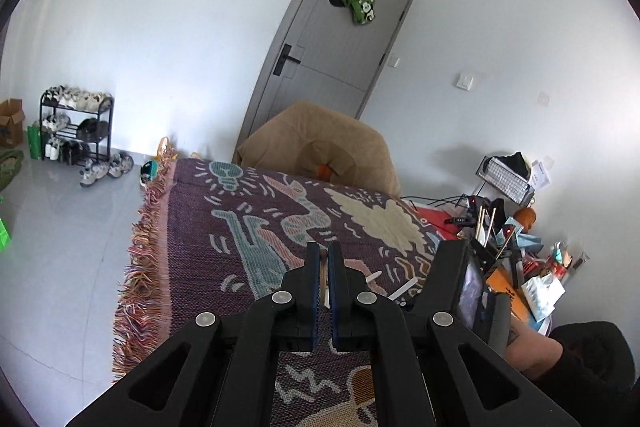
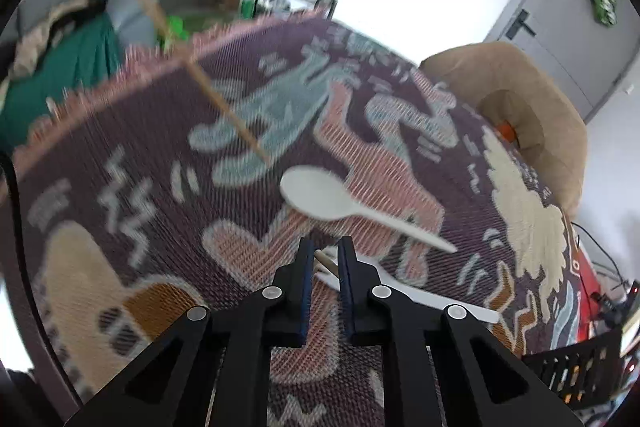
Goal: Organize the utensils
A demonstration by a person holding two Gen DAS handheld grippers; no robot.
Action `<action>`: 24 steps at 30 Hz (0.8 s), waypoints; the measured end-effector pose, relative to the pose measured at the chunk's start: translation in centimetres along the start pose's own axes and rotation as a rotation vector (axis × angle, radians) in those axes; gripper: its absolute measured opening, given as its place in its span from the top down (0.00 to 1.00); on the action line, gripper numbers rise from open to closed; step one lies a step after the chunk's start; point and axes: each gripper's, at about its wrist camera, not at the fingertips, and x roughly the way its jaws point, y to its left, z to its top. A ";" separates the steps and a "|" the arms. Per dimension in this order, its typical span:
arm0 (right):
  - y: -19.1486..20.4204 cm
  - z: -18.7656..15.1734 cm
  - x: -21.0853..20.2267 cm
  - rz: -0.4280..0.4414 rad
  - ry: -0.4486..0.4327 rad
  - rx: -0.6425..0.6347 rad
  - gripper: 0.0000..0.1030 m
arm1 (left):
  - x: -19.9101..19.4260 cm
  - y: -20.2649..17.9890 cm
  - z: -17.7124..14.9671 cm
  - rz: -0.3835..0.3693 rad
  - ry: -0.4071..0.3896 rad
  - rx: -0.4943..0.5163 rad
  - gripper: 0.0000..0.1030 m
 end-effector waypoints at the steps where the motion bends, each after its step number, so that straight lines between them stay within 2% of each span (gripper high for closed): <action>1: -0.7 0.1 -1.0 -0.002 -0.023 0.023 0.89 | -0.1 -0.1 0.1 -0.003 -0.004 0.003 0.97; 12: -8.1 -0.3 -10.9 -0.073 -0.232 0.223 0.94 | 0.1 -2.5 1.3 -0.037 -0.026 0.036 0.97; 24: -13.7 -2.5 -20.0 -0.179 -0.416 0.350 0.94 | 1.2 -9.1 3.6 -0.123 -0.047 0.147 0.97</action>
